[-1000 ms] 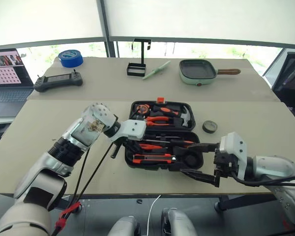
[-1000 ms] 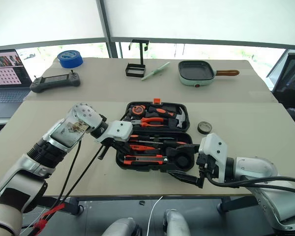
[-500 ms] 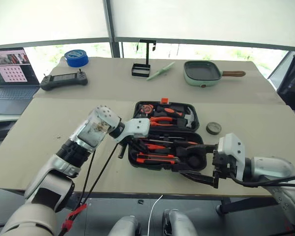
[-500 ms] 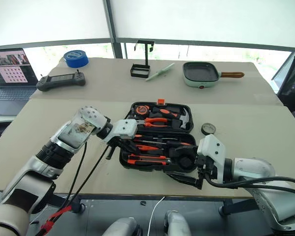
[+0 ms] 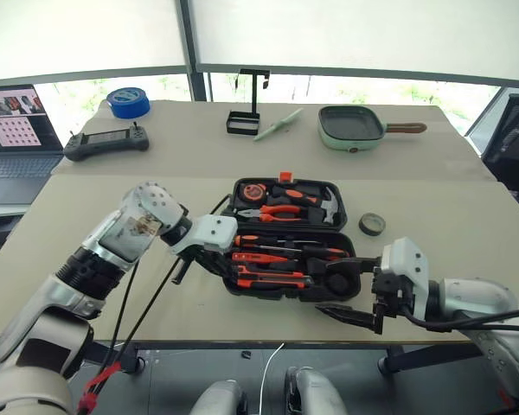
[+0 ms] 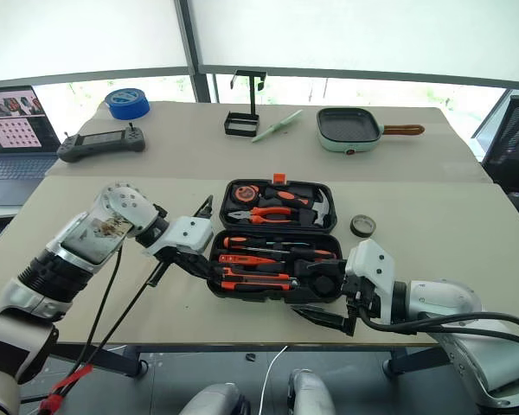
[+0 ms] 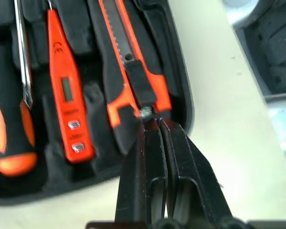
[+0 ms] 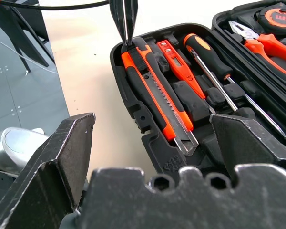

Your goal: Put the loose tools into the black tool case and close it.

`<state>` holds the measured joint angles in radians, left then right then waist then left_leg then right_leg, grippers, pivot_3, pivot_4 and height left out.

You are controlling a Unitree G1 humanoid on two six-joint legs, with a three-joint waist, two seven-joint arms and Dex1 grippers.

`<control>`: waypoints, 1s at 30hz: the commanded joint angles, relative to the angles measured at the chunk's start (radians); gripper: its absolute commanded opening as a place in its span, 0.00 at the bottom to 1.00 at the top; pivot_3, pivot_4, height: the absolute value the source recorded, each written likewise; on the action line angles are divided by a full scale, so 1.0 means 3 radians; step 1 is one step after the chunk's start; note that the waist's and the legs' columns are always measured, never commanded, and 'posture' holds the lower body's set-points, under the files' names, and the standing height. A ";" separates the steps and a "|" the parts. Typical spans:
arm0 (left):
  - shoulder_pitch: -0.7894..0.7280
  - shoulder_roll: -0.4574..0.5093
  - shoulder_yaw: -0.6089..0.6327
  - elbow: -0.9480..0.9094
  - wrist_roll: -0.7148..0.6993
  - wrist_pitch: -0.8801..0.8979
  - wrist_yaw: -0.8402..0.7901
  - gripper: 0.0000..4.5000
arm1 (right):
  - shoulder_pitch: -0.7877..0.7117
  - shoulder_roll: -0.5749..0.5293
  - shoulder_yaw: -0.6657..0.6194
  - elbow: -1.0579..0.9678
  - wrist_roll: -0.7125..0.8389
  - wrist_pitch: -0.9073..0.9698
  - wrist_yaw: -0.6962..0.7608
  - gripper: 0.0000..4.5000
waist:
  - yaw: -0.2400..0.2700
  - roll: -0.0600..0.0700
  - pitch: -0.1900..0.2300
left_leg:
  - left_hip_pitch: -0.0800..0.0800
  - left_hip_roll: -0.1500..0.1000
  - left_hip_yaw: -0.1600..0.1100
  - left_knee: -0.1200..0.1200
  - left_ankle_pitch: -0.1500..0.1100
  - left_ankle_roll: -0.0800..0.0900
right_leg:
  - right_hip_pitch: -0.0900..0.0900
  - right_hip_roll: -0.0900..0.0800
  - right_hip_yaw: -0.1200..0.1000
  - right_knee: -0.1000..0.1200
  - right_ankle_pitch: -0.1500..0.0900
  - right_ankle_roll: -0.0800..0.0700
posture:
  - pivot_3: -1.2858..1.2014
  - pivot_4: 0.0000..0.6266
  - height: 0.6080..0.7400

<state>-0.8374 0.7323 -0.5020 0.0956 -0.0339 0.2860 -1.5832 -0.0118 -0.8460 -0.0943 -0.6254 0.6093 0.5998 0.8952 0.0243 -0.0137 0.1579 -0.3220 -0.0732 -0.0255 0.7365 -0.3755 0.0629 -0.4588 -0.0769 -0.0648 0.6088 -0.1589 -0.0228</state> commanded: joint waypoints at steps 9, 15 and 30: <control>0.0041 -0.0089 -0.0085 0.0268 0.0300 -0.0216 0.0100 0.03 | 0.0002 0.0004 -0.0081 -0.0099 0.0055 -0.0026 -0.0027 1.00 | 0.0014 0.0001 -0.0001 | 0.0002 0.0000 0.0000 0.0002 0.0000 0.0001 | 0.0003 0.0000 0.0001 0.0002 0.0000 0.0001 | 0.52 0.24 1.00; -0.0146 0.0000 0.0016 0.0213 -0.0075 -0.0060 -0.0050 0.03 | -0.0022 0.0009 -0.0065 -0.0079 0.0052 -0.0033 -0.0026 1.00 | 0.0000 0.0000 0.0000 | 0.0002 0.0001 0.0000 0.0002 0.0000 0.0001 | 0.0003 0.0000 0.0002 0.0002 0.0000 0.0001 | 0.52 0.24 1.00; -0.0362 -0.0482 -0.0431 0.0577 0.0152 -0.0603 0.0224 0.03 | -0.0007 0.0029 -0.0064 -0.0093 0.0023 -0.0037 -0.0062 1.00 | -0.0011 -0.0008 0.0005 | -0.0003 -0.0002 0.0001 0.0002 -0.0001 0.0002 | -0.0001 0.0000 0.0001 -0.0001 0.0002 0.0003 | 0.52 0.24 1.00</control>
<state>-0.9430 0.5968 -0.6172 0.2519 -0.0530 0.1934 -1.5588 -0.0167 -0.8352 -0.0912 -0.6220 0.6111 0.6000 0.8809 0.0211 -0.0161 0.1595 -0.3228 -0.0739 -0.0253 0.7369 -0.3757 0.0636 -0.4592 -0.0769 -0.0644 0.6085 -0.1583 -0.0220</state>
